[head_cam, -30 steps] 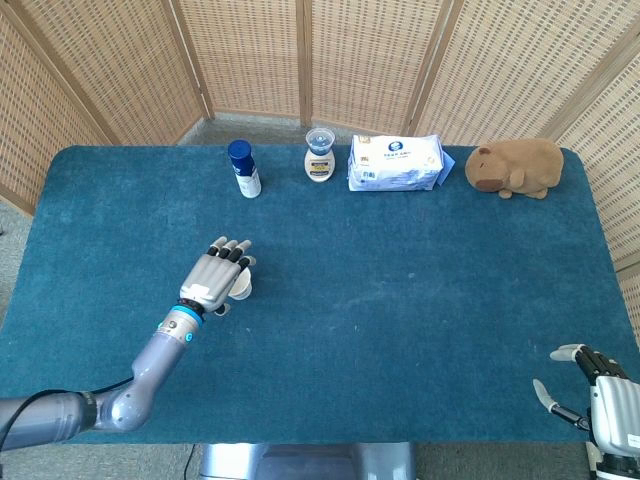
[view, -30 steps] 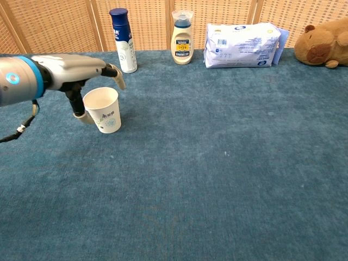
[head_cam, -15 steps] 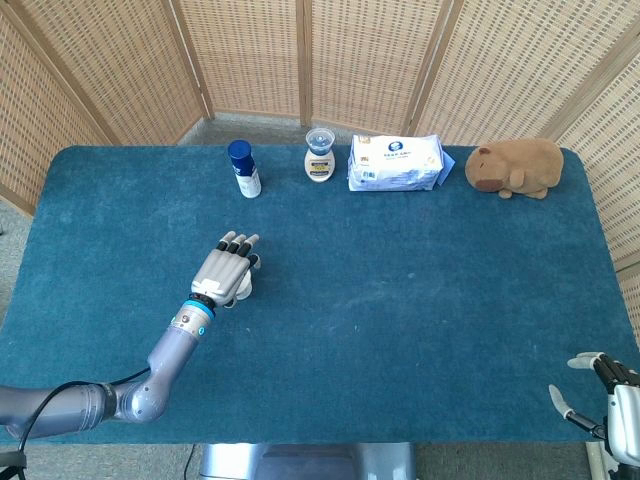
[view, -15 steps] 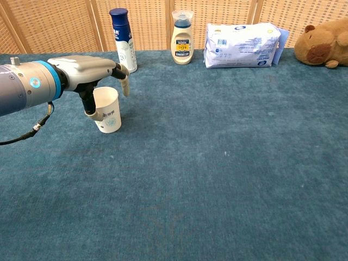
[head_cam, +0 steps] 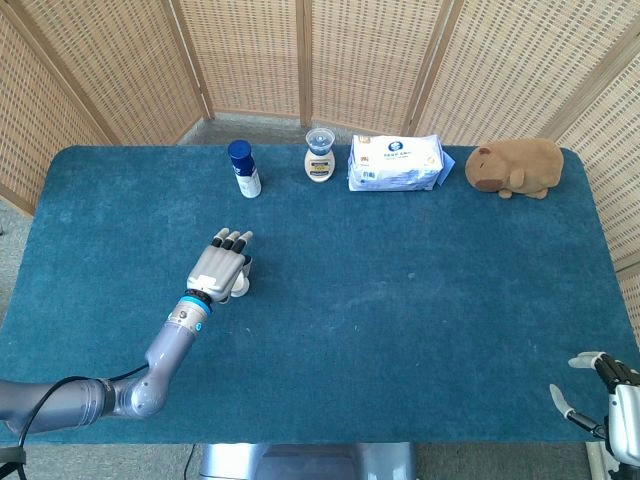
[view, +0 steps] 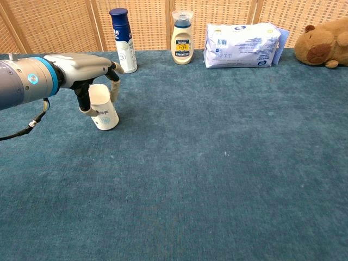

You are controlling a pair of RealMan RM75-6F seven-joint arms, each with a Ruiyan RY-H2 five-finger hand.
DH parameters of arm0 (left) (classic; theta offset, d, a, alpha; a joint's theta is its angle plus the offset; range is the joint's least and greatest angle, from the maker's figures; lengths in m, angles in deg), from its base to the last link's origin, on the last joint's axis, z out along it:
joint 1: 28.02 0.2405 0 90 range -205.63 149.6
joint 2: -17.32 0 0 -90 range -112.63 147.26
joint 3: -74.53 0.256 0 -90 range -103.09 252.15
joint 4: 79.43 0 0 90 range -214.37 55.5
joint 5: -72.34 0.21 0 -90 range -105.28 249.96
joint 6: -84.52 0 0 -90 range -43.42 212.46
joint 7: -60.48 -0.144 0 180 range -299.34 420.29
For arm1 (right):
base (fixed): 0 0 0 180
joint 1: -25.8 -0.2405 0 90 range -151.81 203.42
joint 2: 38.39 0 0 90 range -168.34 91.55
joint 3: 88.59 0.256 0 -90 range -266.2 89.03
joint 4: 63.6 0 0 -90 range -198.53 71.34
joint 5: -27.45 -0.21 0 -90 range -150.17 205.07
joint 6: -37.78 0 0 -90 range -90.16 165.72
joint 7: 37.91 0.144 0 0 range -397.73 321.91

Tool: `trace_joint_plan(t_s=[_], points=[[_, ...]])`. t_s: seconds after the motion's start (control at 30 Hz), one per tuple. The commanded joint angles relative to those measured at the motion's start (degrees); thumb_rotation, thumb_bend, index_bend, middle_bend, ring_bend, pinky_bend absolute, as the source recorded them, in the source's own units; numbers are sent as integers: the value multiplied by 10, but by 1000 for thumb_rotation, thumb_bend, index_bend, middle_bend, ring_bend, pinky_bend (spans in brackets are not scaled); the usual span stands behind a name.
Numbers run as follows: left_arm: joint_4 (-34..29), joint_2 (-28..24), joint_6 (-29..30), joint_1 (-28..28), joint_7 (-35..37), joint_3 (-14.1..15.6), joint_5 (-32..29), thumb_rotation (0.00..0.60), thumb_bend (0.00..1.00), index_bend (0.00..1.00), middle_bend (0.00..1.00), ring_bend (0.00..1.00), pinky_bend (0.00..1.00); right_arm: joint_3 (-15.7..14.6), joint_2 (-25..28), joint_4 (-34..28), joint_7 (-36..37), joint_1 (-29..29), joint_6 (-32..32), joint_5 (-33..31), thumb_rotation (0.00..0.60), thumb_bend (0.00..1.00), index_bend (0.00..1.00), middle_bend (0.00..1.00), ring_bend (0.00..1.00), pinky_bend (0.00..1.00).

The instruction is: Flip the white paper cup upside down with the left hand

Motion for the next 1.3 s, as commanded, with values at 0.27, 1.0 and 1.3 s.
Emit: trace_joint_plan(t_s=[0.27, 1.0, 1.3], points=[[-30, -30, 1, 12, 50, -12, -17, 600, 252, 523, 55, 0, 49, 1, -2, 0, 1, -1, 0, 5, 424, 317, 415, 373, 356, 362], [-44, -71, -129, 64, 326, -76, -152, 600, 219, 459, 56, 0, 49, 3, -7, 13, 21, 1, -1, 9, 424, 317, 415, 373, 355, 362], [-45, -102, -142, 34, 276, -28, -132, 600, 166, 236, 39, 0, 49, 5, -7, 13, 24, 0, -1, 10, 420, 318, 415, 373, 356, 363]])
